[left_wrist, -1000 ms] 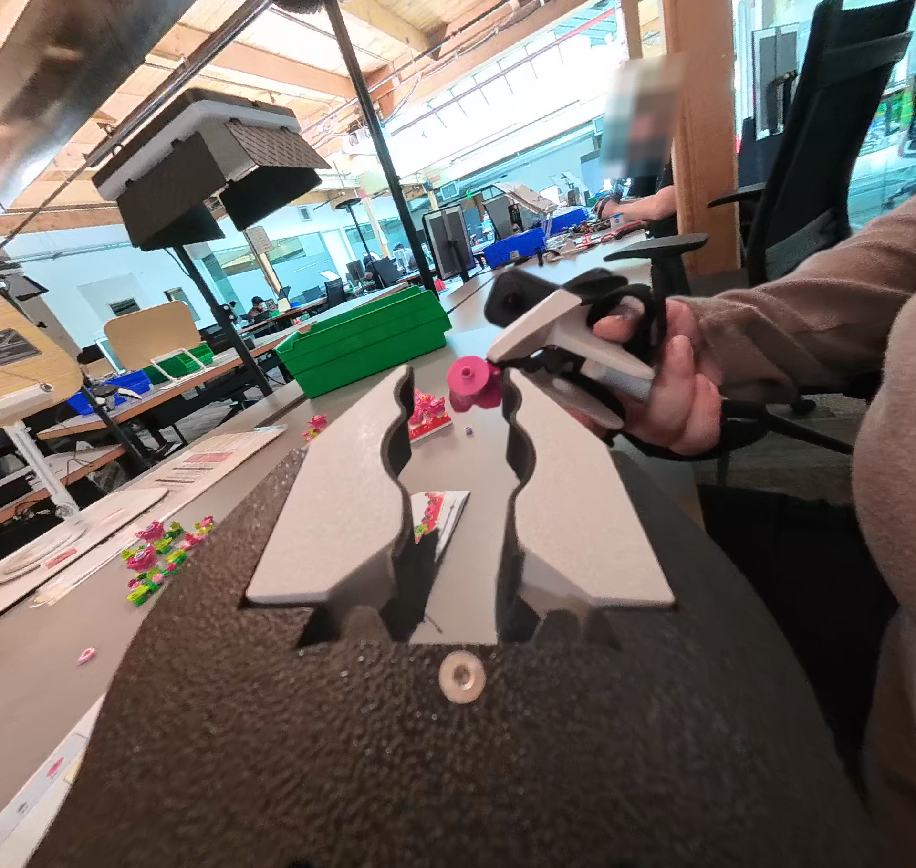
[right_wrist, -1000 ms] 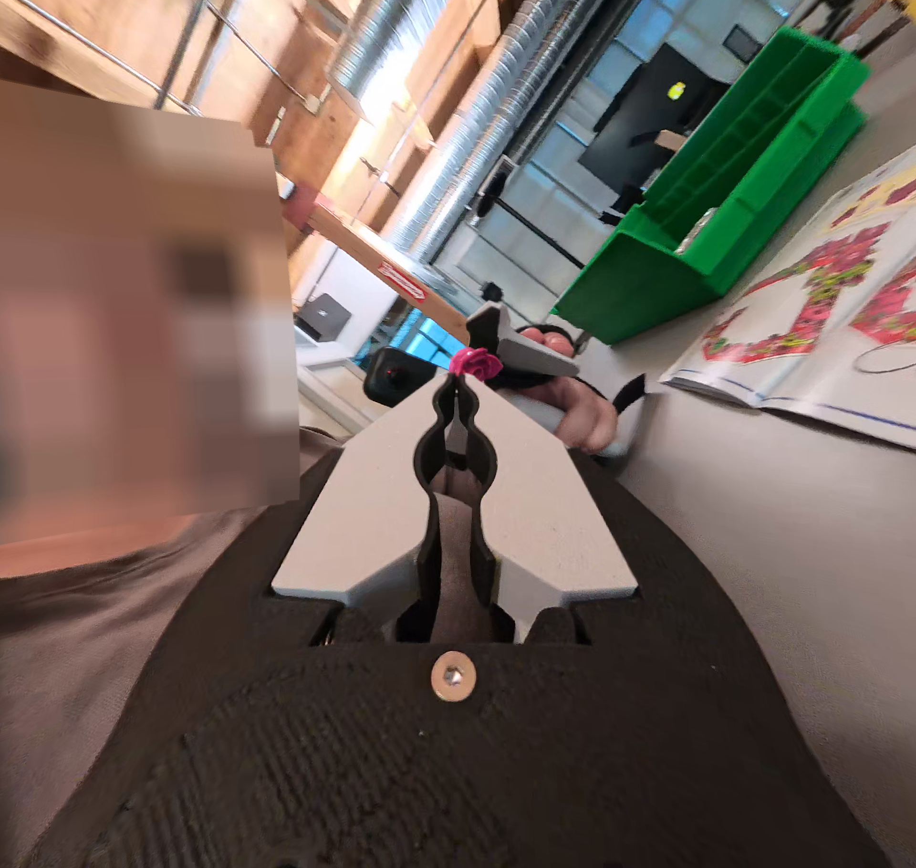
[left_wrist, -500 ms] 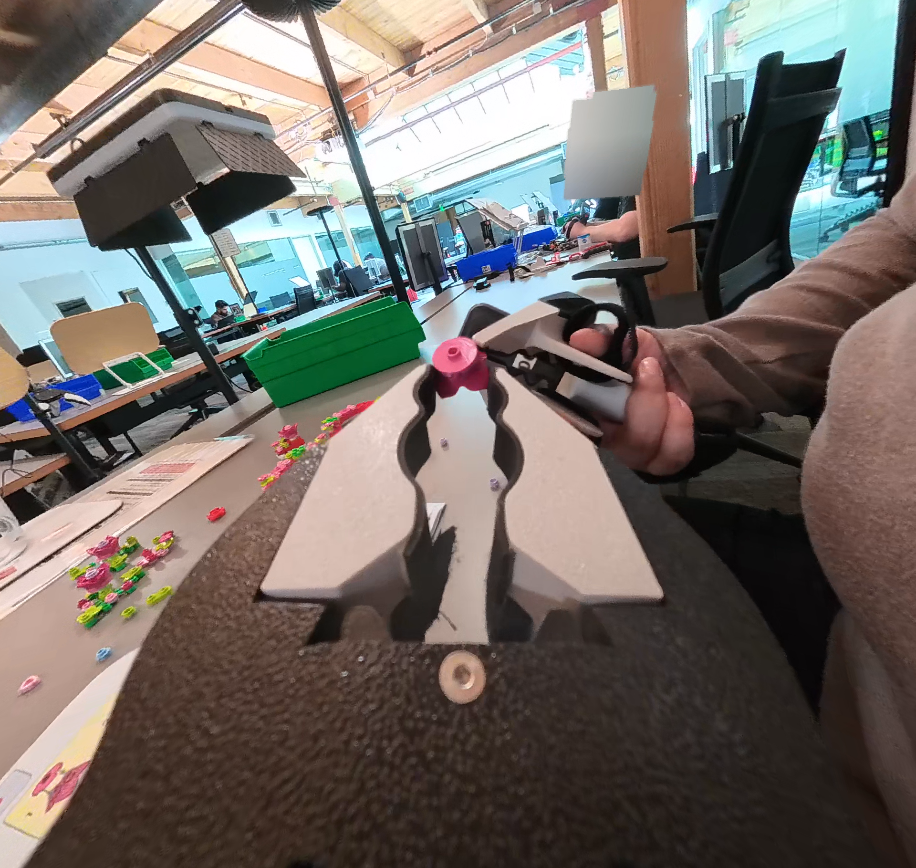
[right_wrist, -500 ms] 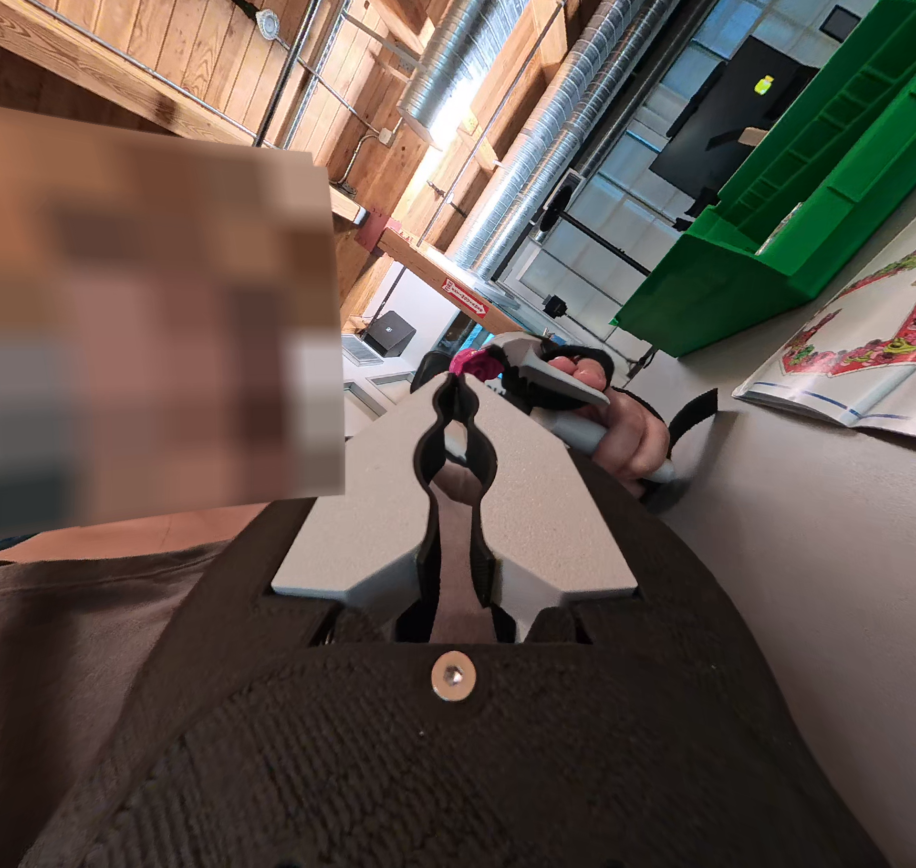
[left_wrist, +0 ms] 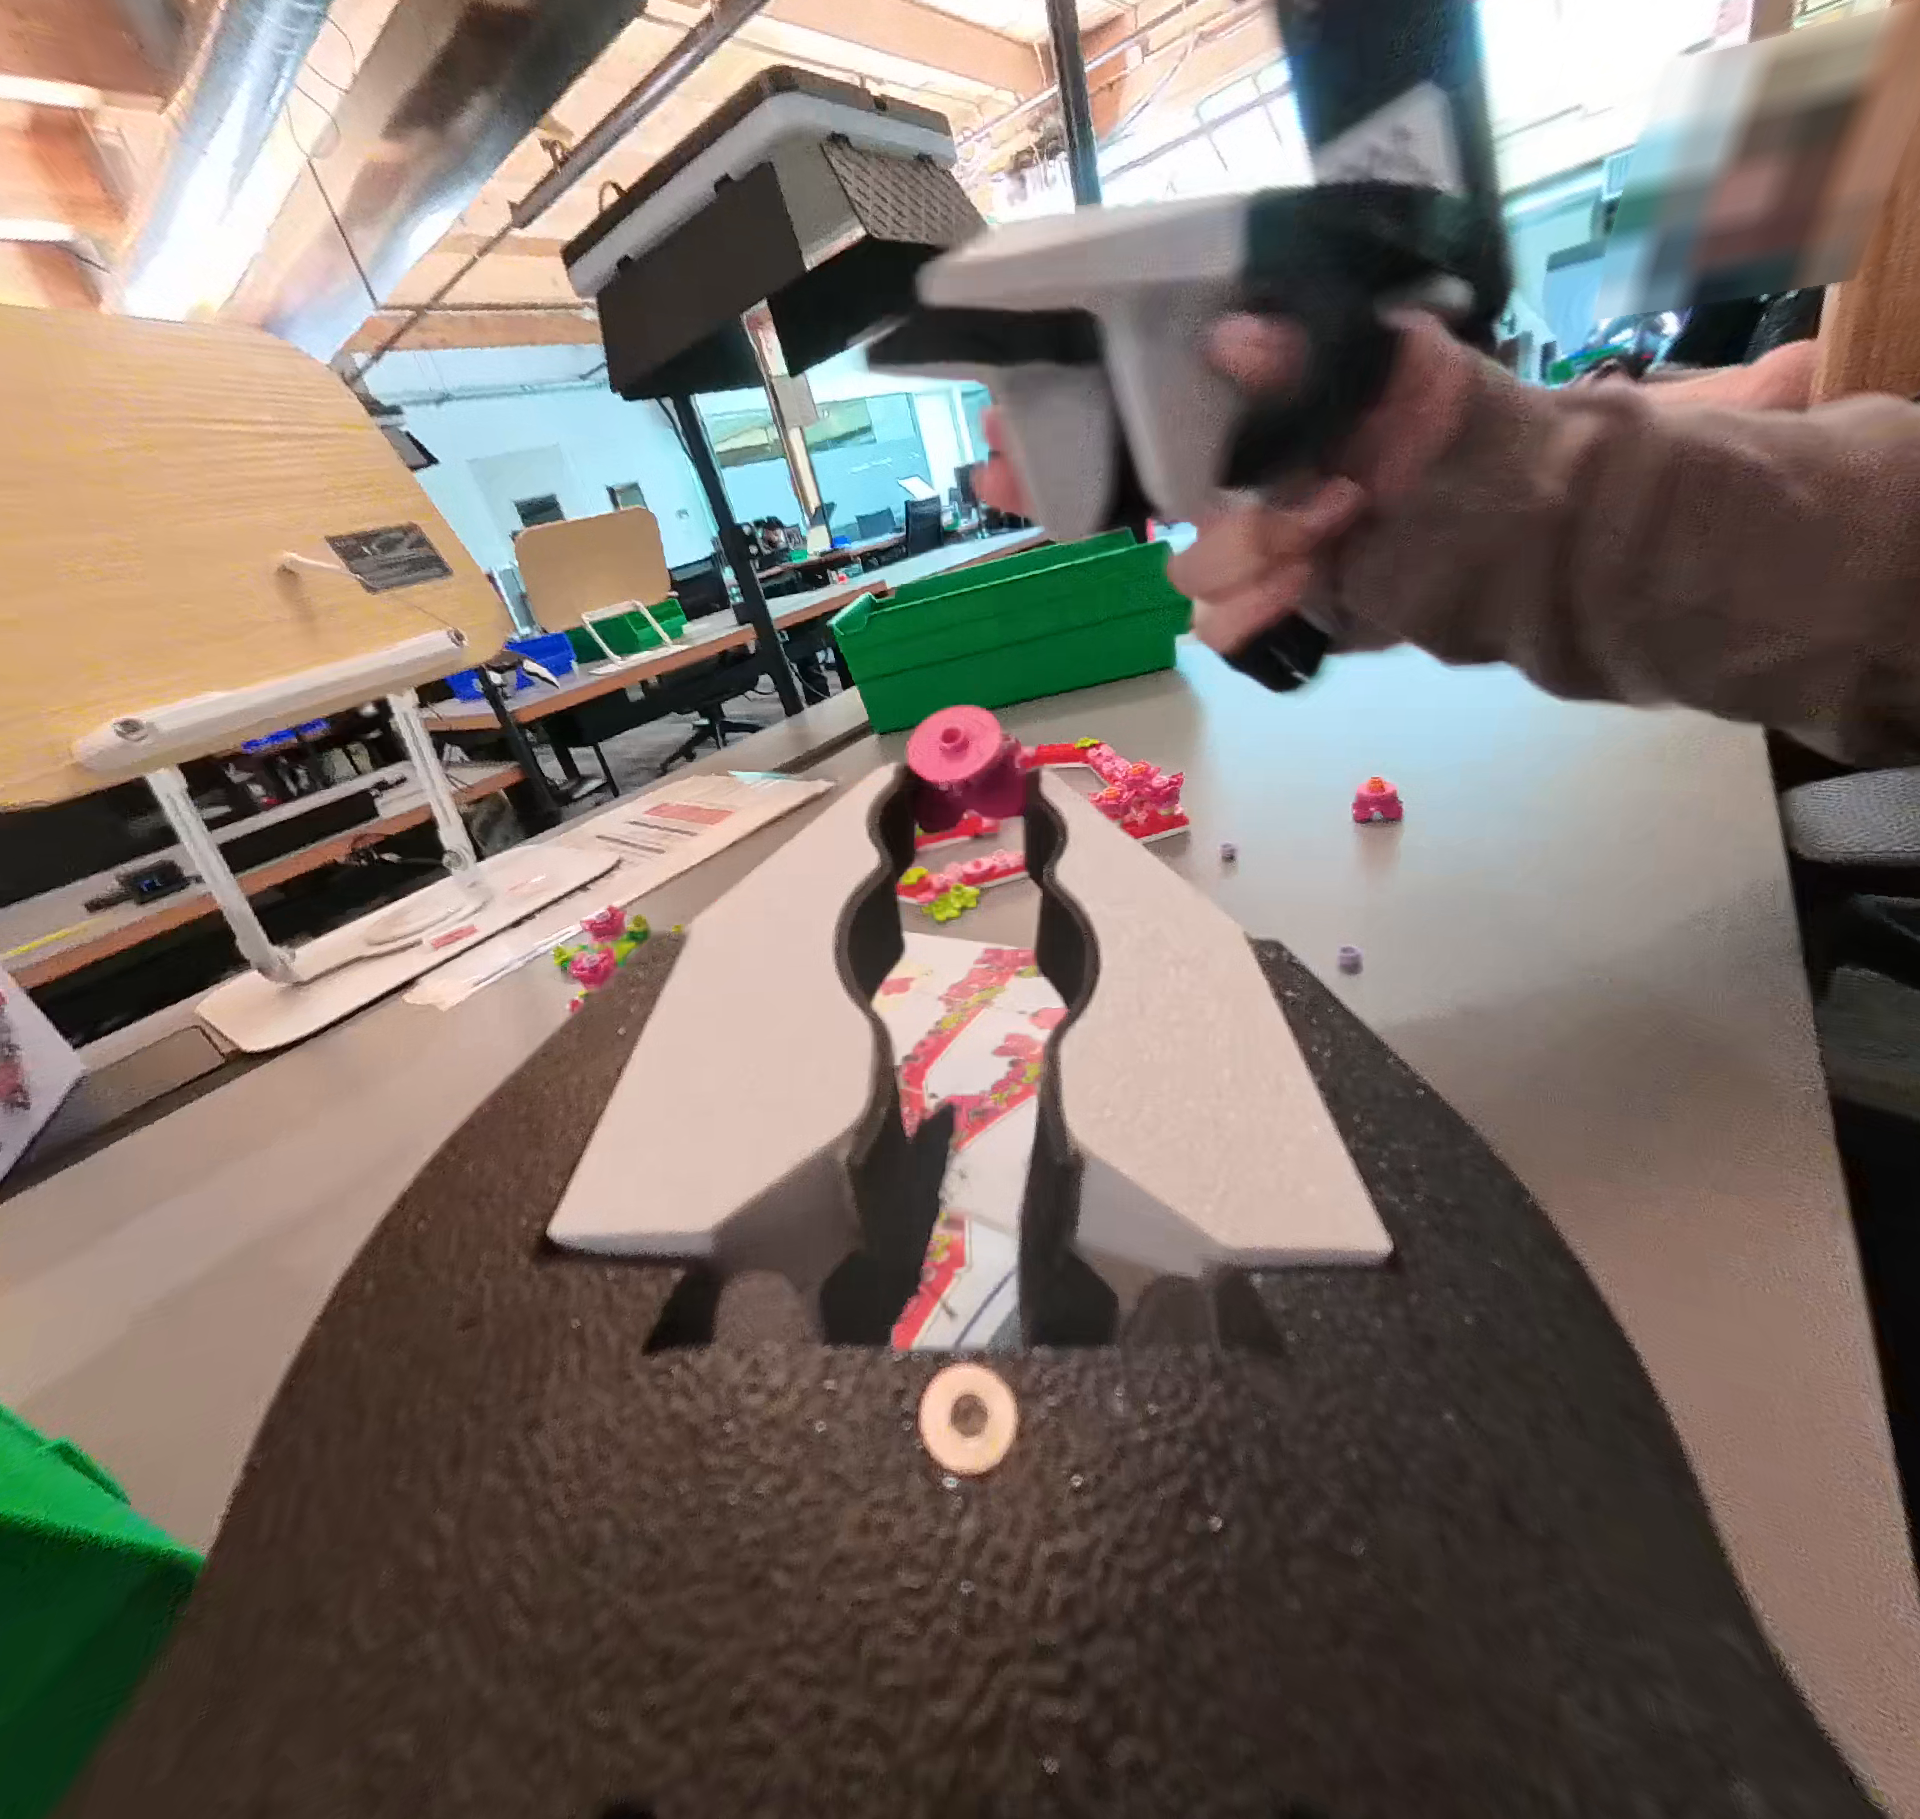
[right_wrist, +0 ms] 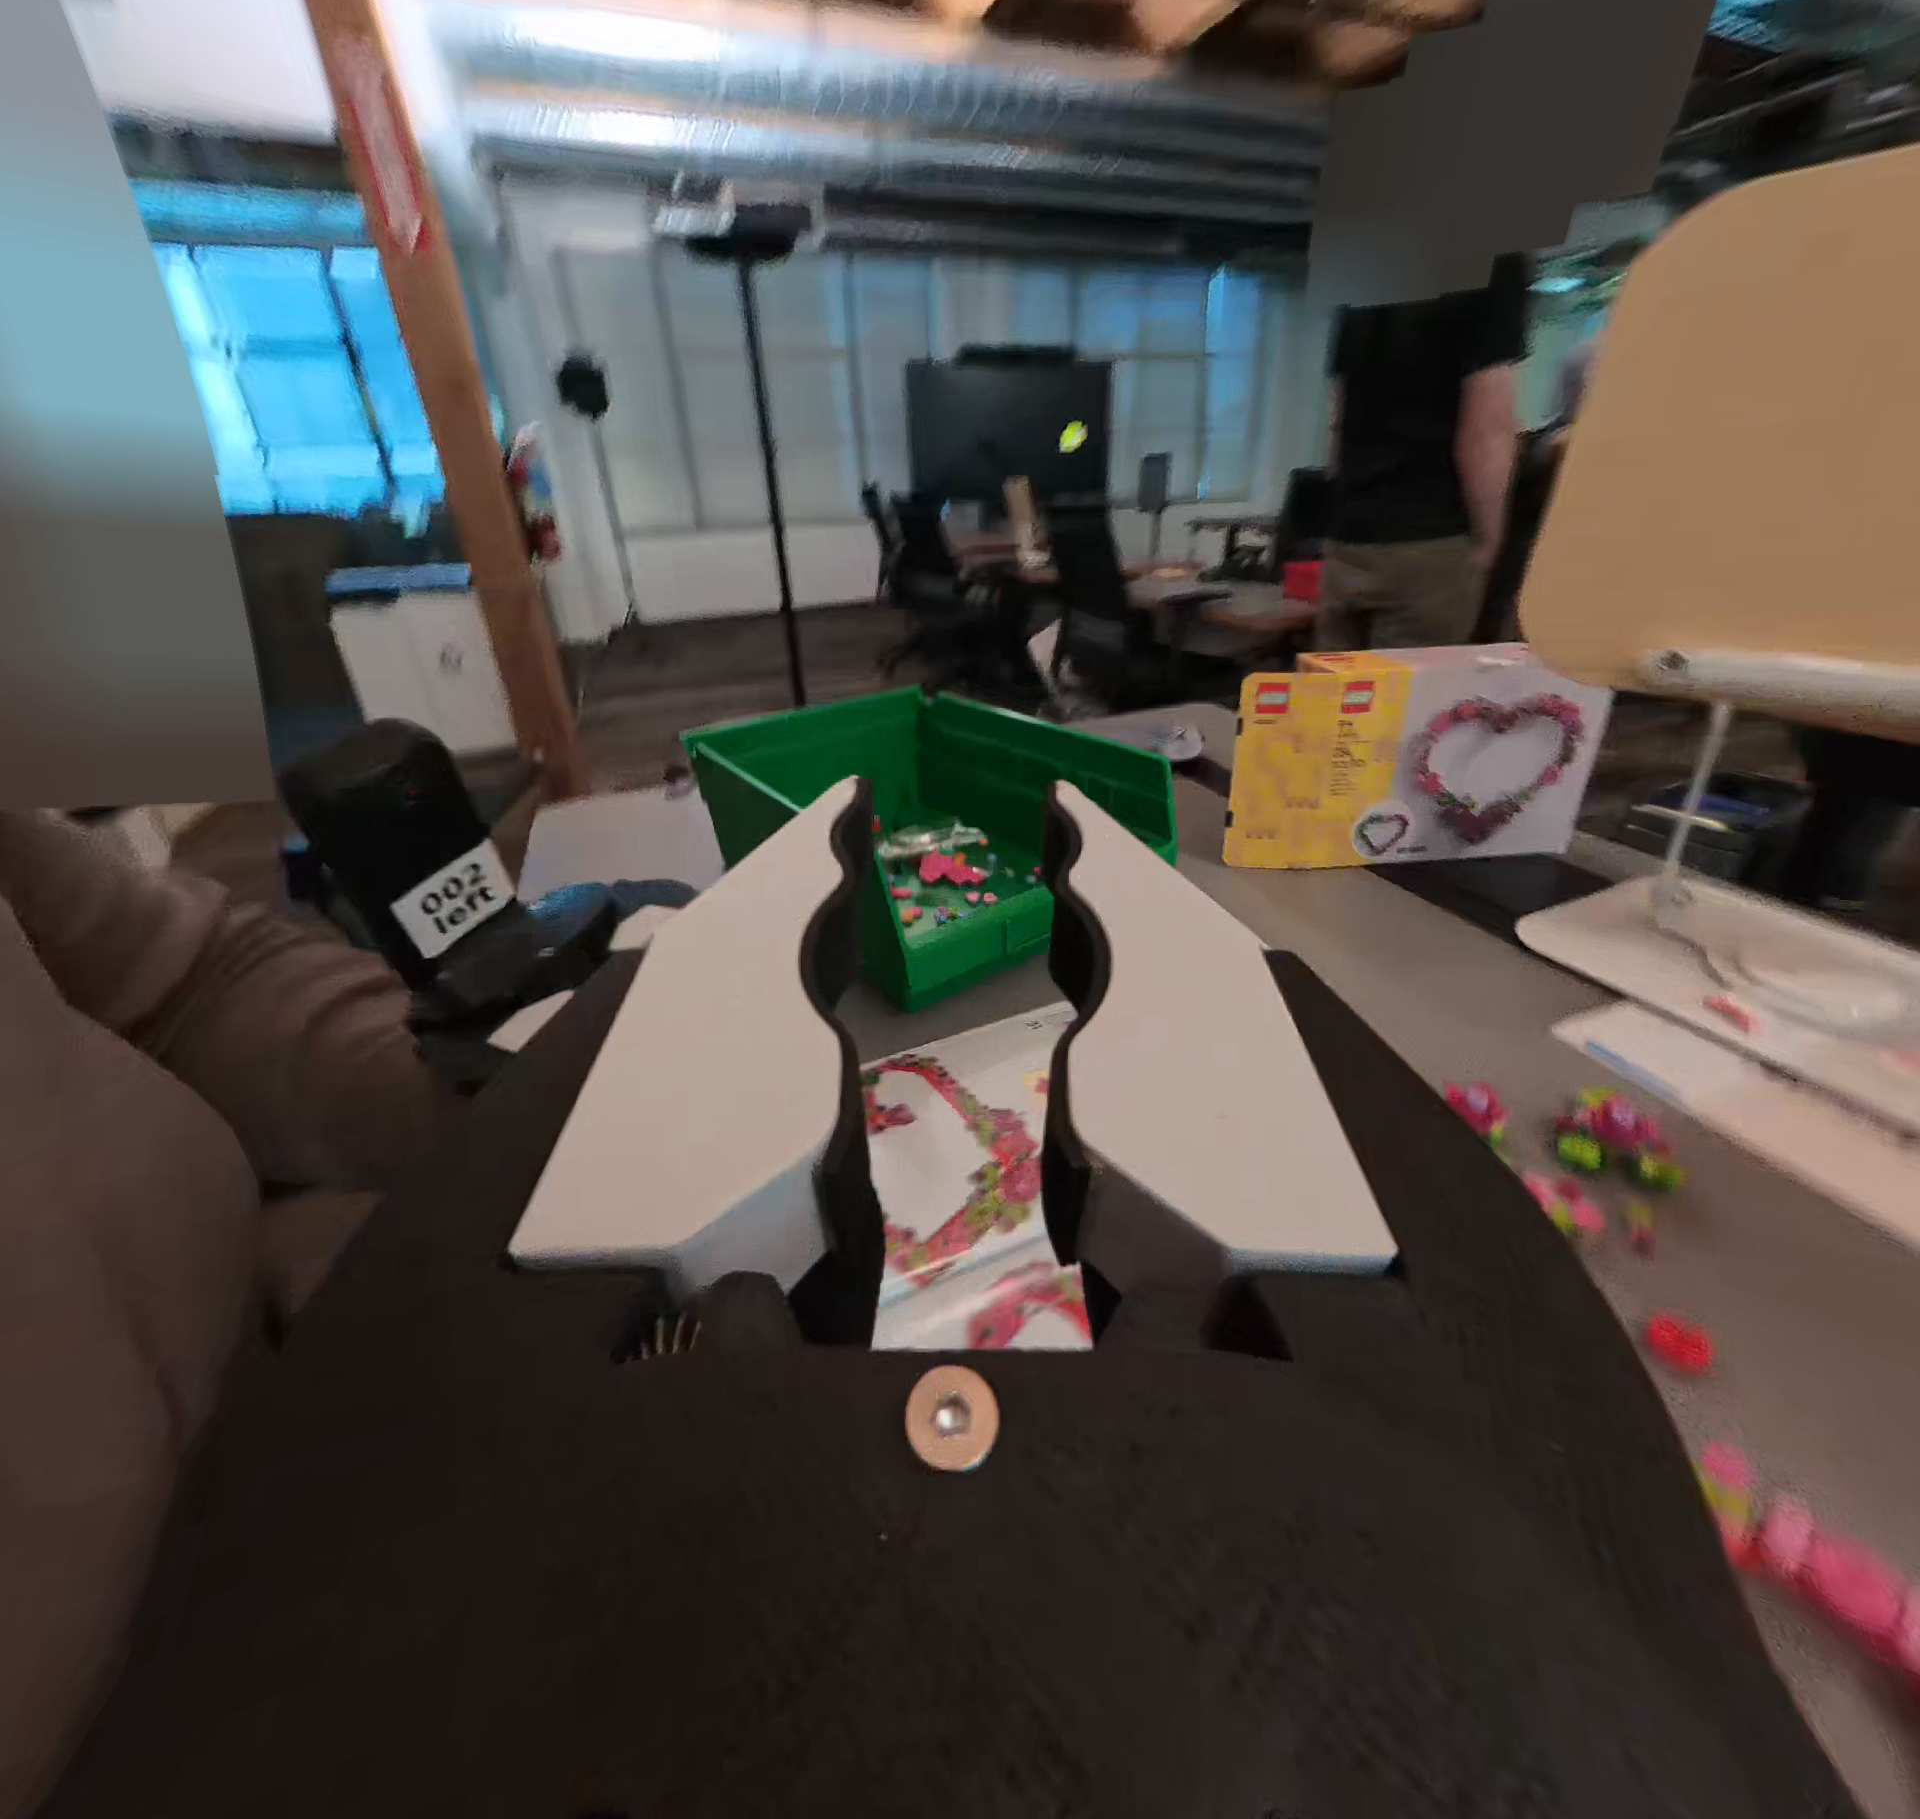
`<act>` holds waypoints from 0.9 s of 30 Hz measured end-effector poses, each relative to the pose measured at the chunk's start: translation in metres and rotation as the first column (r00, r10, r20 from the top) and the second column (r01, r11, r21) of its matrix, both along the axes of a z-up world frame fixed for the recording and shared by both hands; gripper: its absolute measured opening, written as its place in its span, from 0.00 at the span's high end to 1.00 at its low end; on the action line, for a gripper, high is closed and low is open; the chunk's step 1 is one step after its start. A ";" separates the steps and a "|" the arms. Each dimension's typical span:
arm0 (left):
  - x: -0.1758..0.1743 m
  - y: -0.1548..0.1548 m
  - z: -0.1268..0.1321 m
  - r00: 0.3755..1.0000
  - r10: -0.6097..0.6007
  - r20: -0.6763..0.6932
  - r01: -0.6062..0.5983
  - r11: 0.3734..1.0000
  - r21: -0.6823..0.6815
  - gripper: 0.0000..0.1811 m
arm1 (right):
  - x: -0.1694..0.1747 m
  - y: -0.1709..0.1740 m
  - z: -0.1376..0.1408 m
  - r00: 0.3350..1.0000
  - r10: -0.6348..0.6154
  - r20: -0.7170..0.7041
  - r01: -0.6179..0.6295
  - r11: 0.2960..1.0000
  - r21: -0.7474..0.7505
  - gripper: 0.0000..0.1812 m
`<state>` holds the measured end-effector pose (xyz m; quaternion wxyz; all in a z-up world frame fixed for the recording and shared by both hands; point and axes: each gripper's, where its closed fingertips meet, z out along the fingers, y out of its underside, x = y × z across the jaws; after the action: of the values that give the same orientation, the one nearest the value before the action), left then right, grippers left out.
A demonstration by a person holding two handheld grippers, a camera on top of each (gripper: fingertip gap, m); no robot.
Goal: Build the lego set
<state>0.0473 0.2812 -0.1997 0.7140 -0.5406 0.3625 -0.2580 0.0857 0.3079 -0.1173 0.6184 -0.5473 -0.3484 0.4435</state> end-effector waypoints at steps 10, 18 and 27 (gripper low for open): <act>-0.005 0.011 -0.013 0.999 0.034 -0.028 -0.035 0.999 -0.014 0.90 | -0.198 0.082 -0.075 0.488 0.198 0.850 -0.476 0.877 0.069 0.89; 0.002 0.005 -0.014 0.994 0.043 -0.096 -0.037 0.997 0.063 0.90 | -0.261 0.143 -0.158 -0.051 0.157 0.986 -0.576 0.802 -0.157 0.95; 0.001 0.006 -0.015 0.996 0.034 -0.088 -0.031 0.999 0.043 0.90 | -0.255 0.123 -0.202 -0.349 0.160 0.923 -0.627 0.692 -0.357 0.96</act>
<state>0.0483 0.2871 -0.2143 0.7122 -0.5426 0.3904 -0.2145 -0.1693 0.4311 -0.3189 0.0087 -0.4049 -0.9143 0.0057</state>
